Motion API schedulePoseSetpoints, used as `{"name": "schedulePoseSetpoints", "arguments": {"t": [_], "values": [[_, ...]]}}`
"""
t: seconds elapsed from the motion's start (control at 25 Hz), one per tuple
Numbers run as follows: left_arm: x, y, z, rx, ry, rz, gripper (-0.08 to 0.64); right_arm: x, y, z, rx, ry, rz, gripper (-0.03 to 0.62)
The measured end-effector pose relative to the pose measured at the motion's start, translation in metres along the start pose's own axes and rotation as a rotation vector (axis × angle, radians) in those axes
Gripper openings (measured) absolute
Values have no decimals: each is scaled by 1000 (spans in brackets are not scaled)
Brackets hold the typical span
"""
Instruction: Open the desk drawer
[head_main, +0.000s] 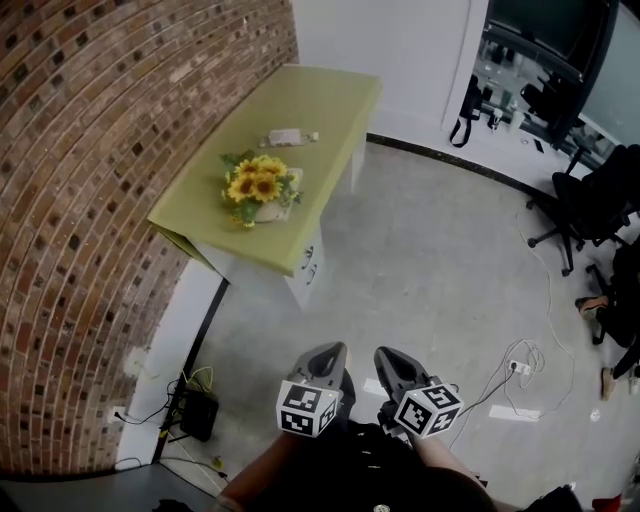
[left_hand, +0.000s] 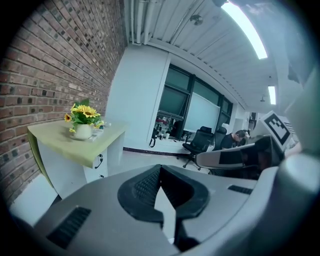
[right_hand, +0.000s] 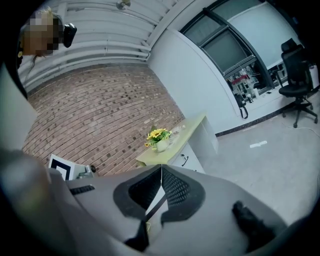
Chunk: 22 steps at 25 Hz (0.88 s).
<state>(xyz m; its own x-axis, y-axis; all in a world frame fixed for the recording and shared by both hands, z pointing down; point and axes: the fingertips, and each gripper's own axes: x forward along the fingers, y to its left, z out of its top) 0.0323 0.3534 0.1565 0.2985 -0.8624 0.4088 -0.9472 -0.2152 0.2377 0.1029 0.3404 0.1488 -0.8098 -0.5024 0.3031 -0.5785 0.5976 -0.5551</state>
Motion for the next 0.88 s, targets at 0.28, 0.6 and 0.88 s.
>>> {"name": "schedulePoseSetpoints", "arguments": {"t": [0.28, 0.6, 0.88], "values": [[44, 33, 41, 2, -15, -24, 9, 41, -17, 42, -7, -11, -14, 12], [94, 74, 79, 24, -23, -45, 9, 97, -41, 82, 6, -33, -25, 13], [124, 111, 91, 8, -22, -48, 9, 139, -52, 99, 1, -26, -19, 13]]}}
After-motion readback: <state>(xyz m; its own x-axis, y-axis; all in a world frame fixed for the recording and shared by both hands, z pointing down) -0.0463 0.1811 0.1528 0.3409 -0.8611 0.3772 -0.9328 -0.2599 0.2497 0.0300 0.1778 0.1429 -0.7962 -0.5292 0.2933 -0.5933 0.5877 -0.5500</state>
